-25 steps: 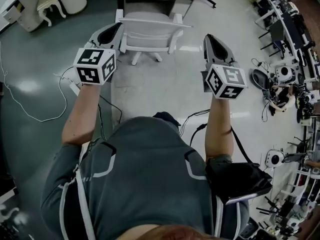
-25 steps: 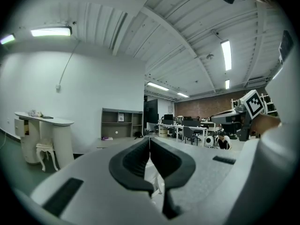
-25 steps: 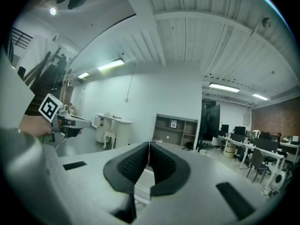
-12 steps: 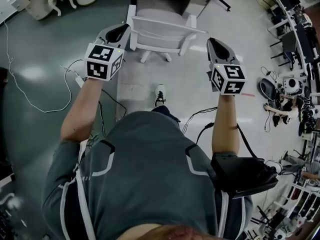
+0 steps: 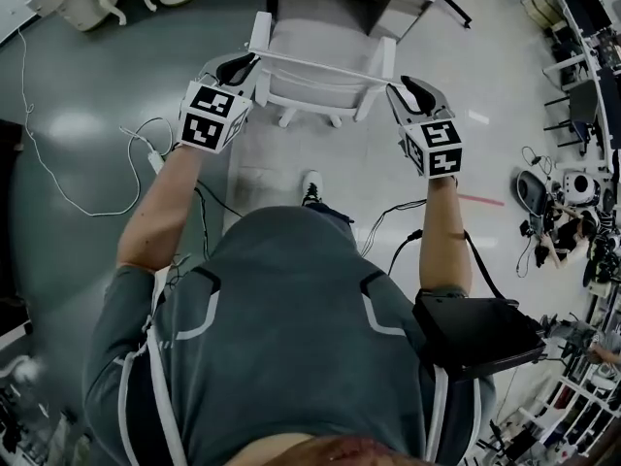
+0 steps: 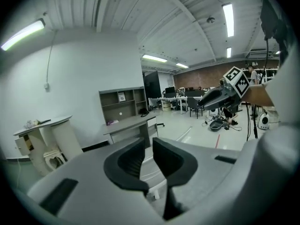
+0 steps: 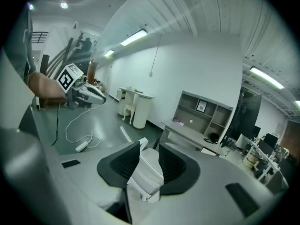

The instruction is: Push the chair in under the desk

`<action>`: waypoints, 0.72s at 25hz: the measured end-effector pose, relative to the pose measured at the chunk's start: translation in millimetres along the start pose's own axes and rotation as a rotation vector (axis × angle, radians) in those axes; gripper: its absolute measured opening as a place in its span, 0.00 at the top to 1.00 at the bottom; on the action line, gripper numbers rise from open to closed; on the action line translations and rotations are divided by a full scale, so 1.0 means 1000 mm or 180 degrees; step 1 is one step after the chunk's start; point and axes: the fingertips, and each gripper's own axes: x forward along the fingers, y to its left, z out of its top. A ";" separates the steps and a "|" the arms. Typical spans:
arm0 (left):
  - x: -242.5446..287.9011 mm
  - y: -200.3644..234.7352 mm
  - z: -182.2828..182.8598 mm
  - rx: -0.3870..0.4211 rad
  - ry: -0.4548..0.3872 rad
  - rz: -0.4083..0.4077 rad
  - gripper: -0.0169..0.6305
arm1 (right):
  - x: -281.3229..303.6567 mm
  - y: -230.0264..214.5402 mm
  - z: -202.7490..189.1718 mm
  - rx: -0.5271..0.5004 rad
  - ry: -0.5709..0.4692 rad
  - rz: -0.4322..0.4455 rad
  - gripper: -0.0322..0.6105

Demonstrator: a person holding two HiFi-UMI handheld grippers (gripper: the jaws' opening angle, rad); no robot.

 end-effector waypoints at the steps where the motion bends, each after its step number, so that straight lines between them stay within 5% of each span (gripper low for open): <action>1: 0.013 0.001 -0.004 0.0020 0.0076 -0.0014 0.87 | 0.010 -0.006 -0.007 -0.0045 0.0055 0.0052 0.73; 10: 0.107 -0.005 -0.052 0.0276 0.0758 -0.0272 0.71 | 0.081 -0.033 -0.076 -0.0740 0.0527 0.0480 0.69; 18: 0.159 -0.007 -0.107 0.1396 0.1592 -0.0374 0.63 | 0.126 -0.025 -0.134 -0.1162 0.0963 0.0978 0.62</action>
